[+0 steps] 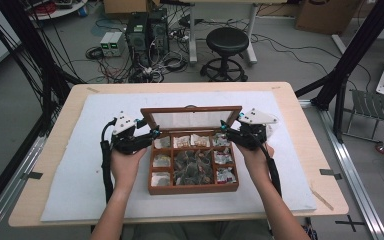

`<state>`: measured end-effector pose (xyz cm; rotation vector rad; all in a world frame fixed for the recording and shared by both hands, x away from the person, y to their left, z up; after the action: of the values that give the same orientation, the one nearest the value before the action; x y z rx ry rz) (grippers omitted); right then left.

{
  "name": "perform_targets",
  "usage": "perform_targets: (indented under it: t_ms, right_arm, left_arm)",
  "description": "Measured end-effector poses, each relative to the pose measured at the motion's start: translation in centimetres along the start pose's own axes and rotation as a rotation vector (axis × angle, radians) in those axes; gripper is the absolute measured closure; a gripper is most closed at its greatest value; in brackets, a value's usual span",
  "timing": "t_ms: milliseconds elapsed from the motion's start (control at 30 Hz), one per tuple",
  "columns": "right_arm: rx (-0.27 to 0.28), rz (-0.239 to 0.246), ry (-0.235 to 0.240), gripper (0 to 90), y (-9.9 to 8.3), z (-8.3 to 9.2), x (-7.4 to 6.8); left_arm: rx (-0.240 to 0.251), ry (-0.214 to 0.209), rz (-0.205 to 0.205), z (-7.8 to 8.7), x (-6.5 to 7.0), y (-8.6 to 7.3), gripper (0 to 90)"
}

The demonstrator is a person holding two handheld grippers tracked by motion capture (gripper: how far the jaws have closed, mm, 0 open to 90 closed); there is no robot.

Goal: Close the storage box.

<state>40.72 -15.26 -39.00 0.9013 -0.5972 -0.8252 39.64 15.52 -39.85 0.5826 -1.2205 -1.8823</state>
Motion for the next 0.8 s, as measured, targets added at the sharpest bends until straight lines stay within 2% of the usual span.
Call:
perform_targets:
  t_ms: [167,500,733,800]
  right_arm:
    - [0.032,-0.018,0.01,49.8,0.1,0.8,-0.2]
    - [0.04,-0.01,0.007,49.9,-0.3,1.9,-0.7]
    - [0.054,-0.026,0.003,50.0,-0.8,2.7,-1.0]
    - [0.054,-0.035,0.01,50.0,-1.1,3.0,-1.2]
  left_arm:
    - [0.006,0.011,-0.009,0.3,0.3,0.0,43.0]
    - [0.002,0.026,-0.03,0.9,1.1,-0.3,42.9]
    - [0.0,0.034,-0.025,1.4,1.5,-0.4,43.0]
    - [-0.004,0.049,-0.033,1.6,1.7,-0.5,43.0]
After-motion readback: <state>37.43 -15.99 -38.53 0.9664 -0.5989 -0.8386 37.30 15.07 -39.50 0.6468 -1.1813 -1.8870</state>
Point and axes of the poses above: each handheld gripper's, and its own axes: z roughly backward along the jaws, y roughly out of its top, x roughly to its right, the point moved 6 cm from there along -z, roughly forward along the jaws, and after that the axes turned 7 degrees about -x, right-handed, at the moved point
